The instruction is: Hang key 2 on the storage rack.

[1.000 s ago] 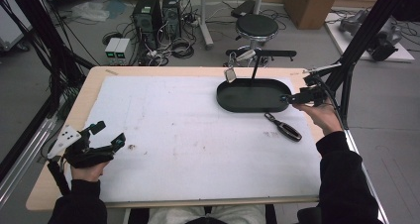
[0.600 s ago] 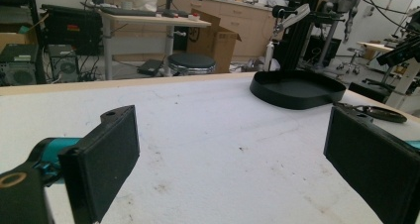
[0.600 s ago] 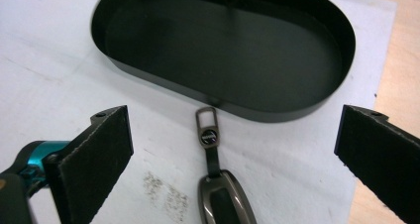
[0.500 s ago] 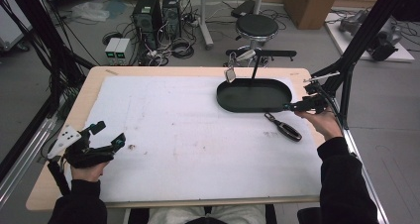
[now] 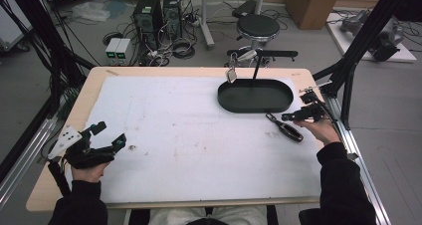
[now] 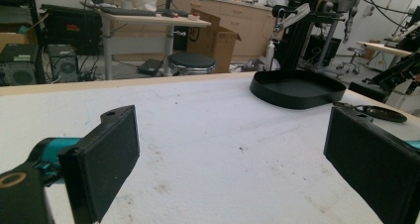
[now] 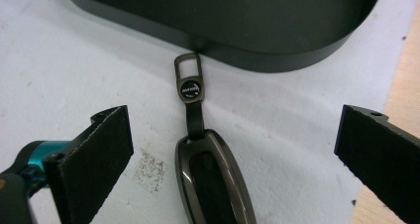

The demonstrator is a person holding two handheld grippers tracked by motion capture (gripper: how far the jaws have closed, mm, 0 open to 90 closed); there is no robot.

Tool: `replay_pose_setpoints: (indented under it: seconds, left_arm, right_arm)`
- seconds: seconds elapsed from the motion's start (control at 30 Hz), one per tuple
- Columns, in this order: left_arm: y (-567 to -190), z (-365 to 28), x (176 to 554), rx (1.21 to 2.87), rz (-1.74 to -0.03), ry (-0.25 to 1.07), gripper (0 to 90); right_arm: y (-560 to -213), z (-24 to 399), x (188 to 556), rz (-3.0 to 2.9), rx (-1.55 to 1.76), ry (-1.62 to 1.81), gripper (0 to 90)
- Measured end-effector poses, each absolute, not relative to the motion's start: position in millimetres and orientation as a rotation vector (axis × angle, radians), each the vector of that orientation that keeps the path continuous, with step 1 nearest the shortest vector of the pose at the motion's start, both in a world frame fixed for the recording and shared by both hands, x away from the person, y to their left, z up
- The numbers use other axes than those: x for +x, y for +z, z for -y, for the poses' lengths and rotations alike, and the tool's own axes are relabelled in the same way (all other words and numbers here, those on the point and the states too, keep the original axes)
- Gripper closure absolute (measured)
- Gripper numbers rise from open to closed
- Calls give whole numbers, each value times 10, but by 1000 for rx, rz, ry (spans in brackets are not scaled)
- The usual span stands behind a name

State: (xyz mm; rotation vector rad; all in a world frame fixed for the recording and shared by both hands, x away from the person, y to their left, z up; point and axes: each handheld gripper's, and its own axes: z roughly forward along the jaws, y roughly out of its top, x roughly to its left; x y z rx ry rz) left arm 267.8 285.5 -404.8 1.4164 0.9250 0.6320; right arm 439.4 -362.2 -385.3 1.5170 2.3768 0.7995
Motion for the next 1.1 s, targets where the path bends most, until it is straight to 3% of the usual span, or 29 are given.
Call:
replay_pose_setpoints:
  seconds: [0.27,0.33,0.53,1.0,1.1]
  left_arm:
    - [-4048,-2857,2679,1419,-925,632,74]
    - [-4048,-2858,2679,1419,-924,633,75]
    - [-4049,-2857,2680,1421,-925,631,74]
    - [-4049,-2852,2688,1416,-921,632,74]
    - [-4049,-2857,2690,1413,-925,634,74]
  right_arm:
    - [-4010,3411,4455,-2481,1429,694,81]
    - [-4042,3369,4471,-2508,1424,676,156]
    - [-4116,3315,4525,-2541,1417,644,251]
    - [-4169,3282,4576,-2567,1425,606,673]
    - [-4172,3275,4578,-2570,1411,587,725]
